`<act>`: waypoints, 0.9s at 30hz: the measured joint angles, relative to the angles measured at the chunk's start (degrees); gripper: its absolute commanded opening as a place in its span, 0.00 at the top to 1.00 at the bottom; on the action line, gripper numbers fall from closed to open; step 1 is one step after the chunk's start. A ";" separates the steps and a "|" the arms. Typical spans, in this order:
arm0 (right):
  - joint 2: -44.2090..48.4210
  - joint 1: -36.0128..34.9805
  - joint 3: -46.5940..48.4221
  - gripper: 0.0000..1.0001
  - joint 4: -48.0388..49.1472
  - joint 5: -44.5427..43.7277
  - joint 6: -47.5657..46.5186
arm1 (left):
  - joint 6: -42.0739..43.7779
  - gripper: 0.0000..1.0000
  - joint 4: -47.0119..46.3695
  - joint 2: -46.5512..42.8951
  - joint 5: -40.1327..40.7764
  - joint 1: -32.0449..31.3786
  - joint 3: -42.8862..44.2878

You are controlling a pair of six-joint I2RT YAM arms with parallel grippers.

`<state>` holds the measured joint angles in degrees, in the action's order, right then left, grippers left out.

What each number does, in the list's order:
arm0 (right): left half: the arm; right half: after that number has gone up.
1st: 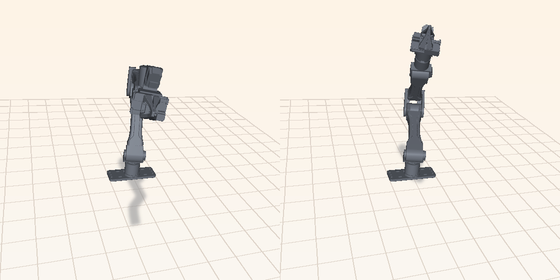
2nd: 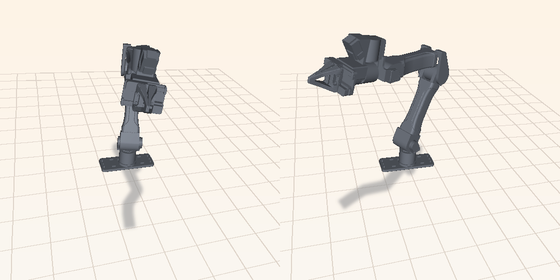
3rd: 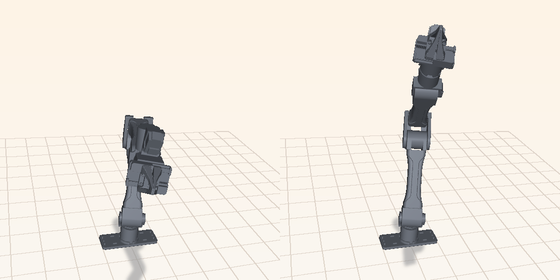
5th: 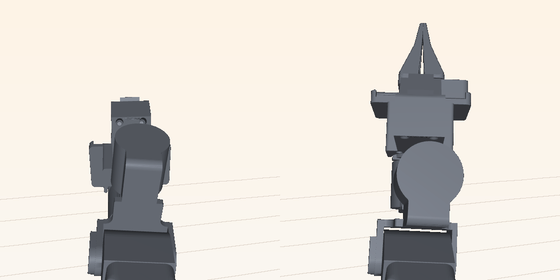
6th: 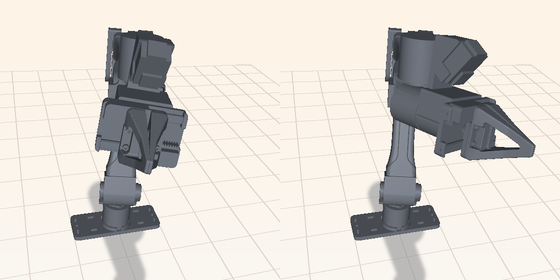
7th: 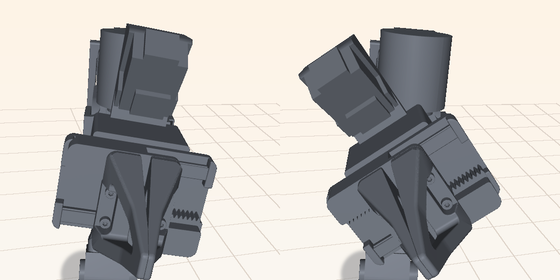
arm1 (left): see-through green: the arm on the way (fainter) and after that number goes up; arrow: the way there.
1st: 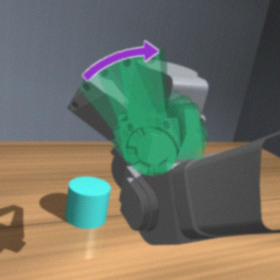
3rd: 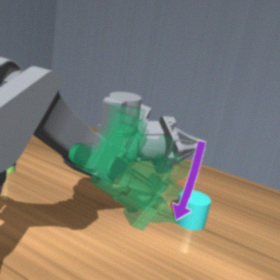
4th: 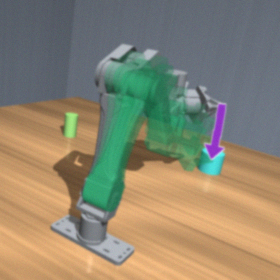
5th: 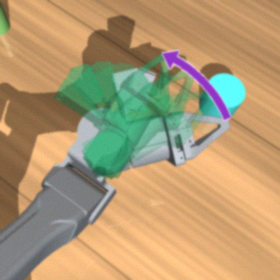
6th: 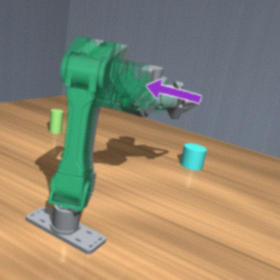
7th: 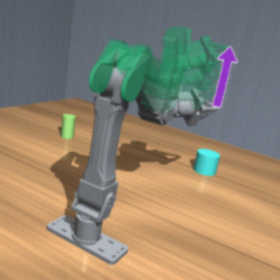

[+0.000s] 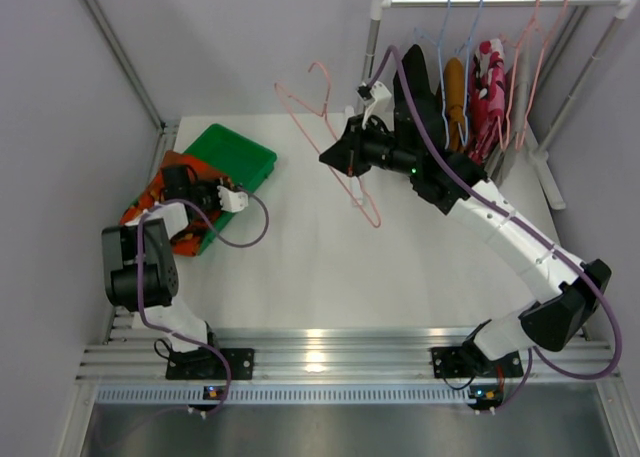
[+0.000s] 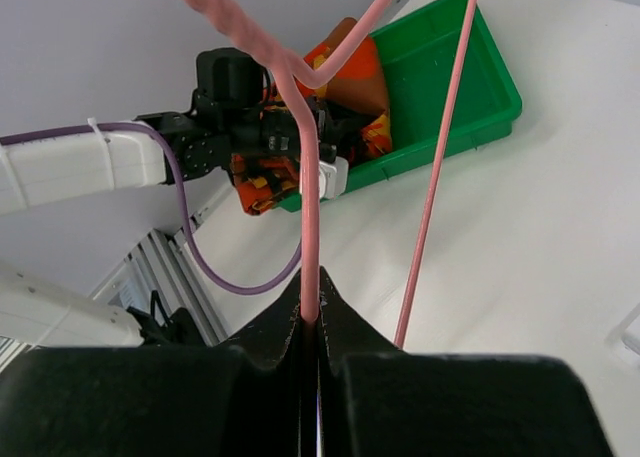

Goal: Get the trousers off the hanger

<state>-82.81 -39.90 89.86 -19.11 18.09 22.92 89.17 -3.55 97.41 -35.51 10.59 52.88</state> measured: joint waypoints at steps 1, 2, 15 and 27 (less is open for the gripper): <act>0.00 0.00 -0.17 1.00 0.02 0.02 0.00 | 2.05 0.73 0.66 0.00 -0.26 -0.31 0.15; 0.00 0.00 -0.22 1.00 -0.15 0.02 -0.02 | 3.87 0.66 1.07 0.07 -0.50 -0.59 0.17; -0.02 0.02 0.04 1.00 -0.42 0.02 -1.16 | -23.28 0.88 2.49 7.85 16.39 -3.96 7.28; -0.22 0.02 2.51 1.00 -0.63 0.04 -1.90 | -51.47 0.83 11.19 12.66 34.45 5.35 17.66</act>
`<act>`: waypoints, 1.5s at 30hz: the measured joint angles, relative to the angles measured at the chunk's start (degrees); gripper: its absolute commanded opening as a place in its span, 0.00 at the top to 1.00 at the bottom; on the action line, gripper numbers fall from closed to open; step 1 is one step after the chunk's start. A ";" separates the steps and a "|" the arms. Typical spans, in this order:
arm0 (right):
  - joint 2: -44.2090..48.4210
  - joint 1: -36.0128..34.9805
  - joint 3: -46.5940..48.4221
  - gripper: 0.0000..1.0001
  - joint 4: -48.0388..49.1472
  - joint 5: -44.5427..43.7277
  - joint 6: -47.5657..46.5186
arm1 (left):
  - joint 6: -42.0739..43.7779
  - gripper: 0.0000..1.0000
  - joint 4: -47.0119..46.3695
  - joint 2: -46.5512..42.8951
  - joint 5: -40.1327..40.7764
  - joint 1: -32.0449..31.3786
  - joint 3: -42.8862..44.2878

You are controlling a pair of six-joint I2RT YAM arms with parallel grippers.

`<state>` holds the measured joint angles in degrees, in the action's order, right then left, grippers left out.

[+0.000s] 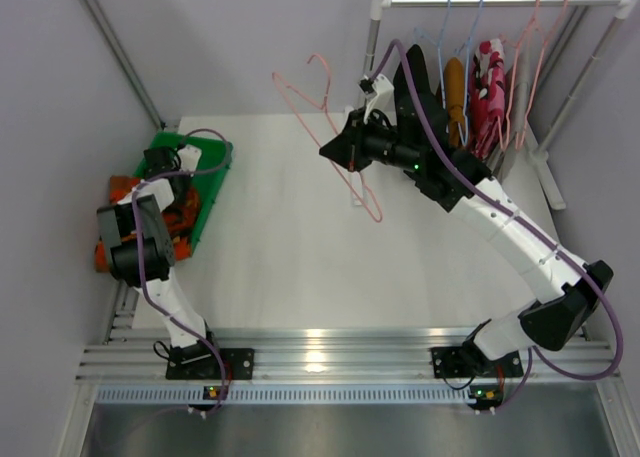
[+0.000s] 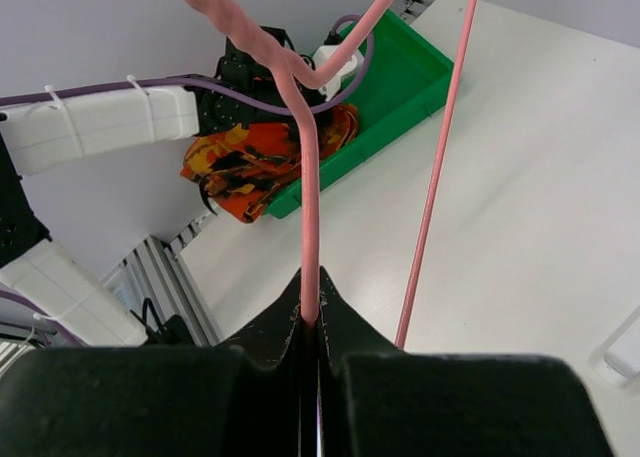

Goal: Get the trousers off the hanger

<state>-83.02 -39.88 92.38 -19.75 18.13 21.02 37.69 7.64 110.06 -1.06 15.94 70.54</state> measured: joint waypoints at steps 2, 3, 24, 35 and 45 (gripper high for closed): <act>-0.02 0.00 0.00 1.00 0.00 0.00 0.00 | -3.06 0.80 1.03 0.04 1.86 0.44 0.35; -0.02 0.00 0.02 1.00 0.00 0.00 -0.02 | -4.44 0.79 1.86 0.09 2.67 0.57 0.70; 1.22 0.22 -0.11 1.00 -0.02 -0.11 -1.53 | -3.32 0.01 6.21 -18.95 10.60 -9.97 -7.80; 14.71 8.74 -7.78 1.00 -0.31 0.42 -1.01 | -18.82 0.01 20.09 -34.99 -10.14 -9.38 11.37; 29.75 23.12 -12.68 1.00 -6.10 0.61 0.59 | -27.10 0.01 25.00 -46.05 -18.16 -10.29 9.33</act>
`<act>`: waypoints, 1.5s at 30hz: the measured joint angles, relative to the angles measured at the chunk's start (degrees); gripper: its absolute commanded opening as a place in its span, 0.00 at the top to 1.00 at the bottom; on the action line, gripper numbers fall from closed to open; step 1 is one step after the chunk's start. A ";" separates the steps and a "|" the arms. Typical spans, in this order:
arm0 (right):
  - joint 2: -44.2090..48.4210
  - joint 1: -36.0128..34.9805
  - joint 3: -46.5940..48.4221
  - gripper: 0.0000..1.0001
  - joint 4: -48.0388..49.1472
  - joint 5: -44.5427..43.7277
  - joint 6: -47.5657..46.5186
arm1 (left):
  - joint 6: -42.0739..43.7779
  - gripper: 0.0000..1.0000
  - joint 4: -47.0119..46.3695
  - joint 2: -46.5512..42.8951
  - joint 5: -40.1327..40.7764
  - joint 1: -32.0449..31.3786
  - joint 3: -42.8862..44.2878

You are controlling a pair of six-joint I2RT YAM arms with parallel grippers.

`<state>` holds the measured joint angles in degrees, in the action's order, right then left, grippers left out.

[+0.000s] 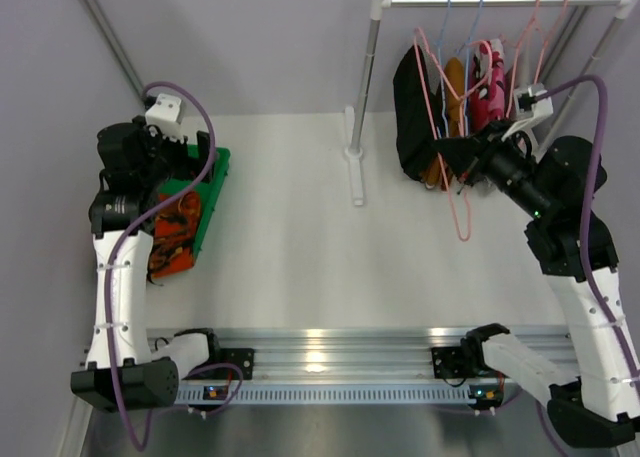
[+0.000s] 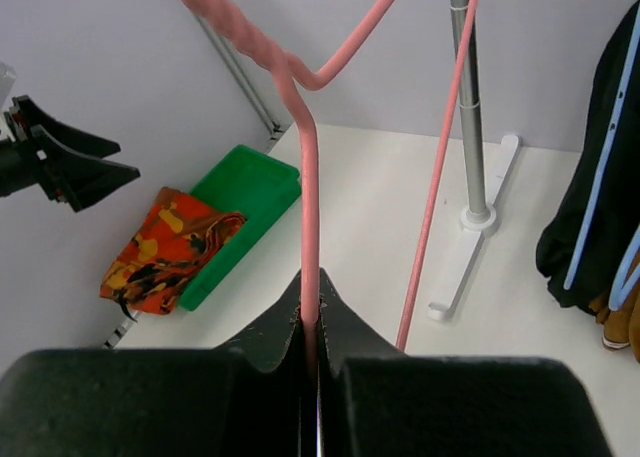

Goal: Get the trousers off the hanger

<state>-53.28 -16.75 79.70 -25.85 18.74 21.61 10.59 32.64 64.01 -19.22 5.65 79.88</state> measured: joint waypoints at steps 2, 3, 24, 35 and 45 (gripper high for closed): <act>-1.42 2.25 0.92 1.00 -0.37 0.96 0.85 | -1.22 0.01 0.94 -0.07 -0.50 -0.15 -0.57; -2.51 2.91 1.55 1.00 -0.28 1.27 1.16 | -1.84 0.01 1.29 -0.02 -0.52 -0.22 -0.68; -56.46 5.14 48.43 1.00 0.07 0.81 6.49 | -10.47 0.01 1.73 -4.61 0.70 -0.57 -0.63; -60.22 2.86 48.70 1.00 1.05 -0.09 5.42 | -11.17 0.01 1.46 -5.25 1.55 -0.57 -2.93; -58.90 1.53 41.66 0.86 1.36 -0.28 4.17 | -12.24 0.01 1.27 -5.25 1.73 -0.57 -3.65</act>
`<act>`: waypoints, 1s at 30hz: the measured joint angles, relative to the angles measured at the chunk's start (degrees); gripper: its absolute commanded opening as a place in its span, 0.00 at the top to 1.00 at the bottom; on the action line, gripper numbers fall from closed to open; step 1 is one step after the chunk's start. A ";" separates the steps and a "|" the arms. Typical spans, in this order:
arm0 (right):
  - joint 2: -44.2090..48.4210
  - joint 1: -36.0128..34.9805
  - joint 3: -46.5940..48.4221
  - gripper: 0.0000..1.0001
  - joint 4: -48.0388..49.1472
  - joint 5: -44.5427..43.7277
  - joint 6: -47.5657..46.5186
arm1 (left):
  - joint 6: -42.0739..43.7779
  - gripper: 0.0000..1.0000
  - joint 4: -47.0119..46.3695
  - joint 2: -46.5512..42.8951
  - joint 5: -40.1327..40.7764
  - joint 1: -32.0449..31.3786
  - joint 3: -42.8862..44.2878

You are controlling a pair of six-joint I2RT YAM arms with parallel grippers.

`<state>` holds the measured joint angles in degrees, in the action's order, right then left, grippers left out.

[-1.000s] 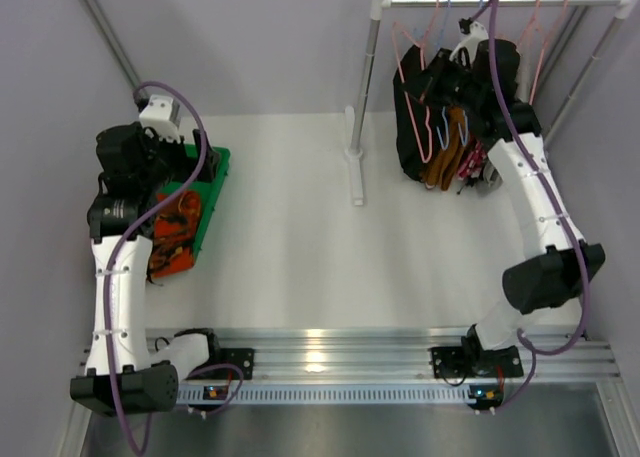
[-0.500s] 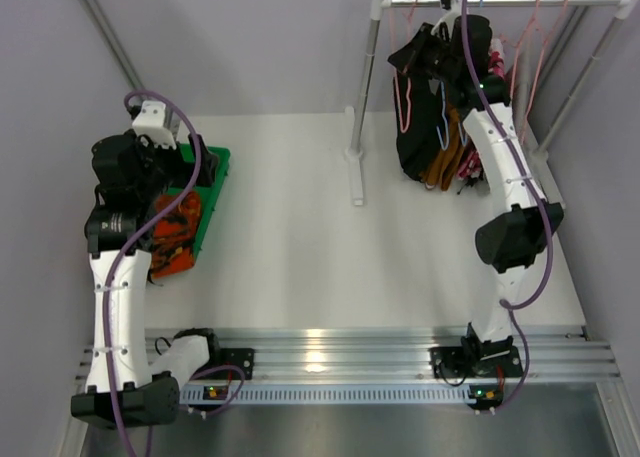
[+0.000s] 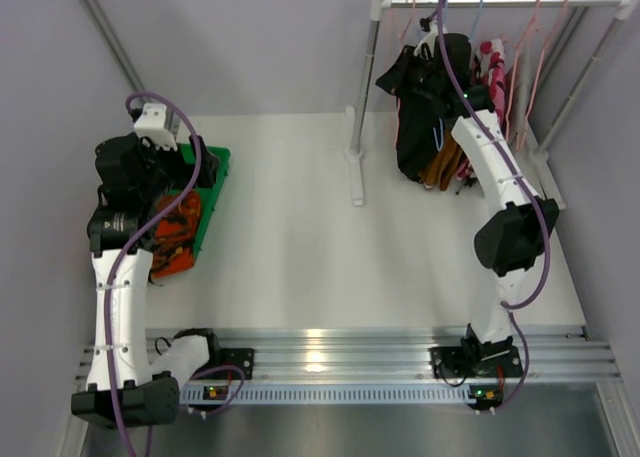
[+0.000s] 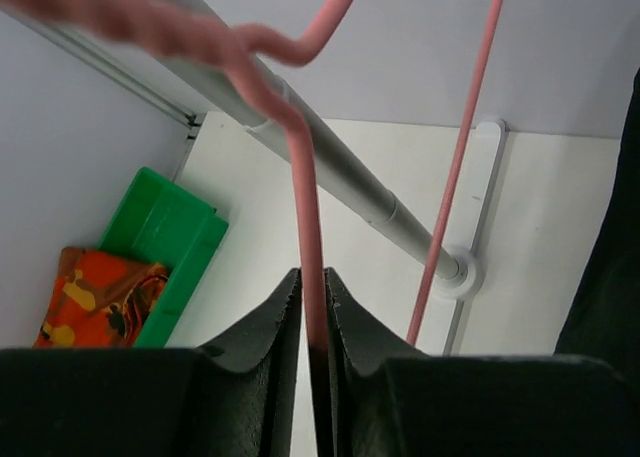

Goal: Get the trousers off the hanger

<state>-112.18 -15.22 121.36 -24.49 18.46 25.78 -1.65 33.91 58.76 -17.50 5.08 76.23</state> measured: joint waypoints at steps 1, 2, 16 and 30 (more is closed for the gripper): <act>0.22 0.00 -0.46 0.85 -0.04 -0.07 -0.22 | 0.00 0.01 0.00 0.00 0.00 0.00 0.00; 0.48 0.00 -1.03 0.83 -0.02 -0.24 -0.26 | 0.00 0.01 0.00 -0.02 0.00 0.00 0.00; 7.13 0.15 -2.84 0.04 -0.44 0.13 -3.48 | 0.00 0.01 0.00 -1.75 0.24 0.00 0.00; 28.57 5.70 -8.94 0.34 -0.94 1.57 -6.49 | -0.31 0.01 -0.09 -3.48 -0.28 0.00 0.00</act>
<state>-83.61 -9.52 112.42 -25.43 20.03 19.29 -1.96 33.82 55.29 -17.78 5.08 76.23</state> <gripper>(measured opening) 0.716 0.990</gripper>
